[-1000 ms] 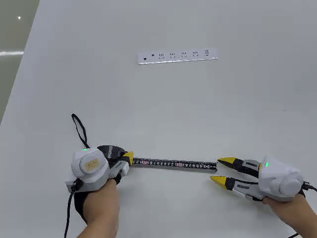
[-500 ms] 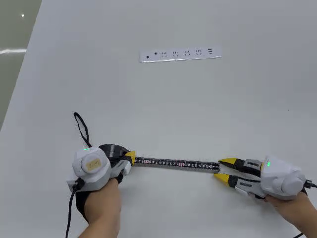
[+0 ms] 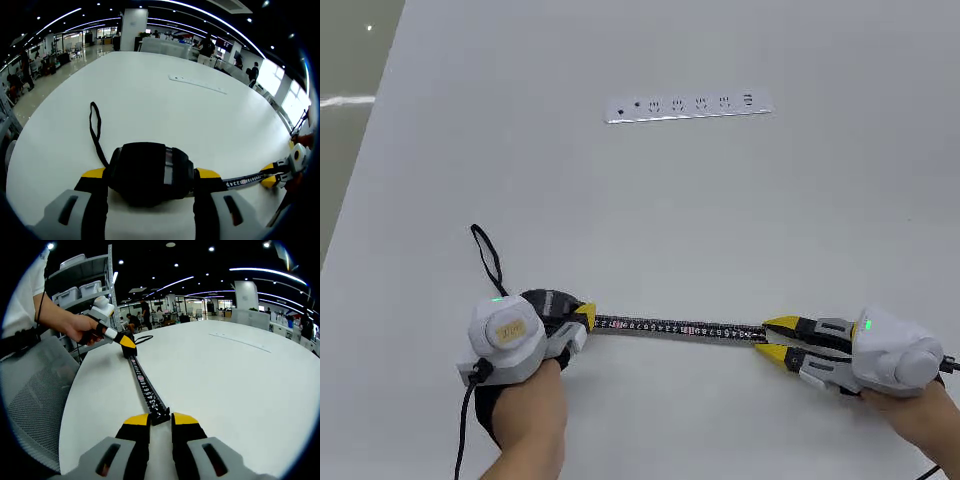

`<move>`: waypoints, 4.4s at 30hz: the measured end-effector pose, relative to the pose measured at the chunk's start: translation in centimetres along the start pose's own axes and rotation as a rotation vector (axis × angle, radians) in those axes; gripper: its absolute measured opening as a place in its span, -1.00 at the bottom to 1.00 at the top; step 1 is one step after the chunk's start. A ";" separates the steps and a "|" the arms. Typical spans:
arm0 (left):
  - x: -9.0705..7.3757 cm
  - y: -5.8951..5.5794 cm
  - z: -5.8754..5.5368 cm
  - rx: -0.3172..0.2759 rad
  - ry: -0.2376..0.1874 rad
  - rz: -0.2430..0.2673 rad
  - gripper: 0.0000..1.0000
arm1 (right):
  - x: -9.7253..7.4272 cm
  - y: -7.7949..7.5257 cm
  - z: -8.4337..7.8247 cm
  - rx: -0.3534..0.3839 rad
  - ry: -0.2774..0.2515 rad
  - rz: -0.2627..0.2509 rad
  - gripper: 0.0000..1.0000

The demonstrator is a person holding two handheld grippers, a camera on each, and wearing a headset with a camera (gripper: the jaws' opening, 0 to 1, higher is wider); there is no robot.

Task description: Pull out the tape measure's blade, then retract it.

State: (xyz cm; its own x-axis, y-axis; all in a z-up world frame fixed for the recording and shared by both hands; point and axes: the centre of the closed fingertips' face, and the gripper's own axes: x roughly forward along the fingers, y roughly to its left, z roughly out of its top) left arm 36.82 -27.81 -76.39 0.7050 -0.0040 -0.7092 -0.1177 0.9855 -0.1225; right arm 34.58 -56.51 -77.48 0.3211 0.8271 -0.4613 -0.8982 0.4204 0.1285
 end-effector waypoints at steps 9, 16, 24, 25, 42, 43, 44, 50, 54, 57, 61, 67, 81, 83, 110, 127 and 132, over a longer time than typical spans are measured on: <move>0.0 0.0 0.0 0.007 0.002 0.001 0.35 | 0.2 -0.1 0.0 0.006 -0.009 0.018 -0.72; 0.0 0.0 0.0 0.007 0.005 0.002 0.34 | 0.2 -0.1 0.0 0.003 -0.010 0.021 -0.73; 0.0 0.0 -0.1 0.008 0.013 0.004 0.33 | 0.2 -0.2 0.0 0.000 -0.009 0.017 -0.73; 0.0 0.0 -0.1 0.010 0.010 0.004 0.33 | 0.2 -0.2 0.0 0.001 -0.008 0.017 -0.73; 0.0 0.1 -0.1 0.008 0.013 0.003 0.31 | 1.3 0.1 0.5 -0.016 -0.005 0.027 -0.74; 0.0 0.1 -0.1 0.009 0.013 0.003 0.31 | 1.3 0.1 0.6 -0.017 -0.006 0.029 -0.74; 0.0 0.1 -0.1 0.009 0.012 0.004 0.31 | 1.4 0.2 0.6 -0.016 -0.007 0.030 -0.74; 0.0 0.1 -0.1 0.006 0.014 0.003 0.31 | 1.6 0.3 0.8 -0.017 -0.010 0.035 -0.75; 0.0 0.1 -0.1 0.007 0.015 0.003 0.31 | 2.1 0.3 1.0 -0.019 -0.012 0.041 -0.75; 0.0 0.1 -0.1 0.006 0.015 0.003 0.31 | 2.3 0.3 1.1 -0.018 -0.014 0.043 -0.75; 0.0 0.1 -0.1 0.003 0.017 0.003 0.31 | 2.7 0.5 1.3 -0.015 -0.020 0.050 -0.75; 0.0 0.1 -0.1 0.003 0.017 0.005 0.32 | 3.1 0.6 1.6 -0.019 -0.022 0.061 -0.75; 0.0 0.1 -0.2 0.000 0.018 0.006 0.32 | 4.2 1.1 2.0 -0.019 -0.025 0.081 -0.75; 0.1 0.1 -0.2 -0.001 0.018 0.006 0.32 | 4.3 1.1 2.1 -0.018 -0.026 0.083 -0.75; 0.1 0.1 -0.1 -0.001 0.017 0.005 0.32 | 6.8 2.1 3.1 -0.019 -0.031 0.124 -0.74; 0.1 0.1 -0.1 -0.003 0.015 0.005 0.32 | 7.9 2.8 3.6 -0.022 -0.031 0.143 -0.74; 0.1 0.1 -0.1 -0.003 0.016 0.005 0.32 | 8.3 3.0 3.8 -0.026 -0.032 0.151 -0.74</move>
State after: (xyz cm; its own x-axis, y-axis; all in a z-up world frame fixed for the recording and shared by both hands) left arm 36.80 -27.72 -76.55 0.6933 -0.0013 -0.7206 -0.1235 0.9850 -0.1206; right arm 35.66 -46.93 -77.60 0.1909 0.8917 -0.4103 -0.9442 0.2811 0.1716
